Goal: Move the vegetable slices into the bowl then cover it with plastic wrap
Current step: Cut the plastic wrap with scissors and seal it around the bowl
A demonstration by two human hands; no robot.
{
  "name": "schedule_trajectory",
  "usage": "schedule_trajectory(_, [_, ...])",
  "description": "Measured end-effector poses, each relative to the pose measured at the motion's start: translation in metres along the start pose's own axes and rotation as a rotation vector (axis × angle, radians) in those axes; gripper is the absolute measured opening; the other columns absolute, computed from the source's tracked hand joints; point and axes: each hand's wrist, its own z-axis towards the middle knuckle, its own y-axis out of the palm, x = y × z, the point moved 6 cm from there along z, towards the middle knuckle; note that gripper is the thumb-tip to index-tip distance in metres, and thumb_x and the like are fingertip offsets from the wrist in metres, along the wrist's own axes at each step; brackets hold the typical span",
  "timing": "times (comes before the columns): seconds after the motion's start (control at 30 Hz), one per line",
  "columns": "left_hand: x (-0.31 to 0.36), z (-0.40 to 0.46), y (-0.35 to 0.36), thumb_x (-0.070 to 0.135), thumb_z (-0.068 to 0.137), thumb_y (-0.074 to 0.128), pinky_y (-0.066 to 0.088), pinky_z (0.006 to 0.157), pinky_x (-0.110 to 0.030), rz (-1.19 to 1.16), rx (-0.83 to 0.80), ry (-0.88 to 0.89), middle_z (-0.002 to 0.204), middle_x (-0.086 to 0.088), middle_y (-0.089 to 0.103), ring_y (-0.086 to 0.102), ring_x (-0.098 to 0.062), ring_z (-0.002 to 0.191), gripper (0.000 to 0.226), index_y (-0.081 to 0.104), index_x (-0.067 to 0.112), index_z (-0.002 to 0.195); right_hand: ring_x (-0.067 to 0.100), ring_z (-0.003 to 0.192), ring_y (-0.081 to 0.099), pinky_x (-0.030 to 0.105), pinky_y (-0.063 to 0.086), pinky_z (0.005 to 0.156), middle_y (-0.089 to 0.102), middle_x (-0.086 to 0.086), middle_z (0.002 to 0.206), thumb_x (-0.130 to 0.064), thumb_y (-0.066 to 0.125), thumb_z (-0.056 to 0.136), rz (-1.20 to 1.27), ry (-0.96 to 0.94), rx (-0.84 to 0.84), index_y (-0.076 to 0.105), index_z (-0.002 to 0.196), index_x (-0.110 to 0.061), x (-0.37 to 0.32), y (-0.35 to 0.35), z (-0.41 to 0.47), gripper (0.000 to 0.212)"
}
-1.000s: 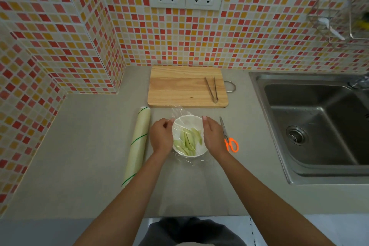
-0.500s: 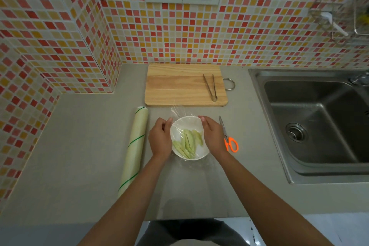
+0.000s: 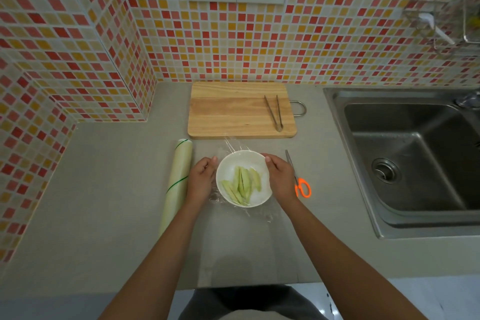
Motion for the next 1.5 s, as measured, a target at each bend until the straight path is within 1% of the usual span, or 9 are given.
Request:
schedule_trajectory(0.1, [-0.001, -0.002, 0.004, 0.031, 0.097, 0.051, 0.03, 0.042, -0.019, -0.009, 0.014, -0.036, 0.053, 0.007, 0.038, 0.034, -0.006, 0.046, 0.041, 0.041, 0.016, 0.061, 0.019, 0.097, 0.067, 0.028, 0.053, 0.082, 0.073, 0.007, 0.102, -0.009, 0.043, 0.099, 0.025, 0.003, 0.014, 0.071, 0.108, -0.005, 0.0, -0.001, -0.002, 0.03])
schedule_trajectory(0.3, [0.0, -0.008, 0.012, 0.027, 0.099, 0.048, 0.034, 0.053, -0.024, -0.084, 0.09, -0.056, 0.068, -0.009, 0.044, 0.039, -0.015, 0.063, 0.034, 0.049, 0.005, 0.074, 0.025, 0.106, 0.065, 0.038, 0.053, 0.091, 0.07, 0.012, 0.111, -0.011, 0.041, 0.1, 0.117, 0.104, 0.006, 0.068, 0.112, -0.002, 0.006, 0.0, -0.002, 0.03])
schedule_trajectory(0.47, [-0.003, -0.006, 0.017, 0.025, 0.098, 0.05, 0.033, 0.056, -0.027, -0.093, 0.109, -0.067, 0.064, -0.003, 0.043, 0.038, -0.012, 0.062, 0.035, 0.045, 0.009, 0.068, 0.014, 0.104, 0.061, 0.019, 0.05, 0.081, 0.065, -0.001, 0.112, -0.01, 0.041, 0.1, 0.206, 0.159, -0.003, 0.064, 0.116, -0.014, 0.007, -0.001, -0.001, 0.028])
schedule_trajectory(0.73, [-0.01, -0.011, 0.022, 0.023, 0.099, 0.048, 0.034, 0.052, -0.016, -0.128, 0.171, -0.037, 0.065, -0.001, 0.041, 0.037, -0.011, 0.062, 0.032, 0.043, 0.01, 0.071, 0.017, 0.097, 0.062, 0.024, 0.052, 0.08, 0.066, 0.005, 0.11, -0.011, 0.038, 0.101, 0.276, 0.184, 0.021, 0.064, 0.113, -0.01, 0.011, 0.003, -0.005, 0.029])
schedule_trajectory(0.83, [-0.013, -0.013, 0.022, 0.024, 0.1, 0.046, 0.035, 0.058, -0.025, -0.064, 0.174, -0.011, 0.065, 0.002, 0.043, 0.039, -0.013, 0.064, 0.033, 0.044, 0.008, 0.071, 0.016, 0.095, 0.062, 0.023, 0.052, 0.078, 0.065, 0.006, 0.11, -0.011, 0.037, 0.101, 0.289, 0.191, 0.026, 0.063, 0.115, -0.005, 0.011, 0.004, -0.005, 0.03])
schedule_trajectory(1.03, [-0.004, -0.009, 0.012, 0.011, 0.091, 0.052, 0.04, 0.066, -0.028, 0.353, 0.214, 0.159, 0.093, -0.001, 0.055, 0.054, -0.019, 0.08, 0.004, 0.056, 0.013, 0.091, 0.02, 0.096, 0.061, 0.03, 0.051, 0.082, 0.066, 0.007, 0.107, -0.009, 0.036, 0.1, 0.274, 0.206, 0.01, 0.063, 0.114, -0.004, 0.01, 0.003, -0.002, 0.03])
schedule_trajectory(1.1, [-0.002, -0.007, 0.007, 0.005, 0.088, 0.052, 0.043, 0.072, -0.03, 0.454, 0.225, 0.175, 0.103, -0.003, 0.053, 0.056, -0.021, 0.089, 0.021, 0.058, 0.012, 0.108, 0.016, 0.093, 0.063, 0.024, 0.052, 0.079, 0.066, 0.004, 0.106, -0.009, 0.038, 0.1, 0.267, 0.197, -0.006, 0.064, 0.112, -0.008, 0.011, 0.003, 0.0, 0.029])
schedule_trajectory(1.27, [0.029, -0.015, -0.015, 0.012, 0.099, 0.042, 0.044, 0.092, -0.028, 0.311, 0.393, 0.325, 0.115, -0.008, 0.059, 0.058, -0.02, 0.105, 0.027, 0.059, 0.008, 0.121, 0.013, 0.112, 0.057, 0.028, 0.044, 0.098, 0.062, 0.0, 0.118, -0.02, 0.039, 0.102, 0.296, 0.191, 0.04, 0.06, 0.125, -0.006, 0.009, -0.005, 0.003, 0.034])
schedule_trajectory(1.5, [0.026, -0.043, 0.036, 0.037, 0.102, 0.031, 0.037, 0.101, -0.009, -0.079, 0.017, 0.219, 0.133, 0.01, 0.058, 0.049, 0.005, 0.124, 0.045, 0.039, 0.026, 0.144, 0.008, 0.107, 0.062, 0.015, 0.051, 0.084, 0.067, -0.001, 0.117, -0.019, 0.039, 0.101, 0.383, 0.168, 0.1, 0.065, 0.119, -0.01, 0.009, -0.001, -0.011, 0.033])
